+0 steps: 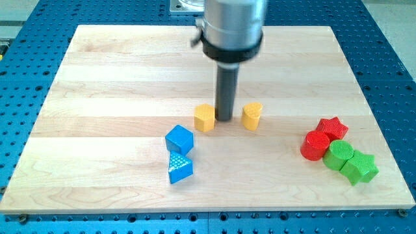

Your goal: Move the hexagon towards the top side of the board

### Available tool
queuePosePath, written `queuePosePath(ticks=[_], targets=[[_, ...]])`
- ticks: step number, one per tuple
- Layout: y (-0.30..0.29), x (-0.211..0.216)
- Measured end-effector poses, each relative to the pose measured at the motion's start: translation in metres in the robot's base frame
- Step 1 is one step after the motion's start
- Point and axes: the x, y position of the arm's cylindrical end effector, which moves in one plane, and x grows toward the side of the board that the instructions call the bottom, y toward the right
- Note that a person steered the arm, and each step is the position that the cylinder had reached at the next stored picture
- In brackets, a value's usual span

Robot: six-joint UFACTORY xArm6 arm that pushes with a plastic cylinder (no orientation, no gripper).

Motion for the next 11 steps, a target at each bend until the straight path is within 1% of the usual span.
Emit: queuePosePath(ticks=[1,2,3,4,5,6,7,8,9,10,11], targets=[[-0.017,0.007],[0.019,0.044],[0.011,0.083],[-0.056,0.066],[-0.104,0.013],[-0.128,-0.017],[-0.152,-0.034],[-0.128,0.004],[-0.105,-0.030],[-0.102,-0.090],[-0.049,-0.100]])
